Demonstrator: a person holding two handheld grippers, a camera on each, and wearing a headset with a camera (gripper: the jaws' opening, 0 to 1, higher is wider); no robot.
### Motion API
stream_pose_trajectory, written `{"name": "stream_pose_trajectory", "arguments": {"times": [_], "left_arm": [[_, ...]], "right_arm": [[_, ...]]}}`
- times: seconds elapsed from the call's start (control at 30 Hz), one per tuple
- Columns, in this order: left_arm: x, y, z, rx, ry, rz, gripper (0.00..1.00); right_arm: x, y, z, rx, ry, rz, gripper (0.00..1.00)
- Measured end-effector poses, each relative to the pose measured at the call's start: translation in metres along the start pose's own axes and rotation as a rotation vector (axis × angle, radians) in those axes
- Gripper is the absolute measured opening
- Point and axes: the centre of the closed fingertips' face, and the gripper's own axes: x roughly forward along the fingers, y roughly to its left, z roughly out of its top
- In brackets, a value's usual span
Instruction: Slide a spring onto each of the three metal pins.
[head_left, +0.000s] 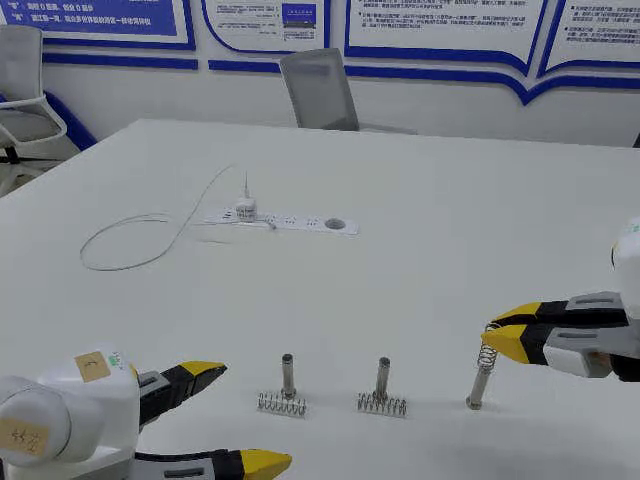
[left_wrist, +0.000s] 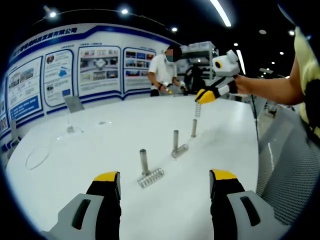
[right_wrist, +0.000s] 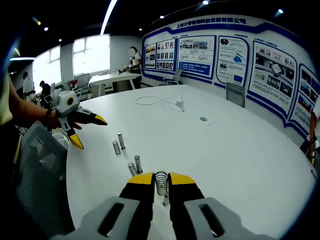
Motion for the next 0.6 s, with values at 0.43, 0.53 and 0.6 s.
{"name": "stream_pose_trajectory", "arguments": {"times": [0.43, 0.53, 0.6], "left_arm": [[0.0007, 0.0007, -0.0007, -0.001, 0.002, 0.000, 0.74], [0.0009, 0.0011, -0.0015, -0.002, 0.004, 0.001, 0.74], [0.0010, 0.0010, -0.0019, -0.003, 0.005, 0.000, 0.74]], "right_arm": [[0.0030, -0.0068, -0.0073, 0.034, -0.007, -0.014, 0.12], [0.0045, -0.0068, -0.0082, 0.037, -0.007, -0.013, 0.12], [0.0055, -0.0070, -0.0089, 0.037, -0.005, -0.013, 0.12]]}}
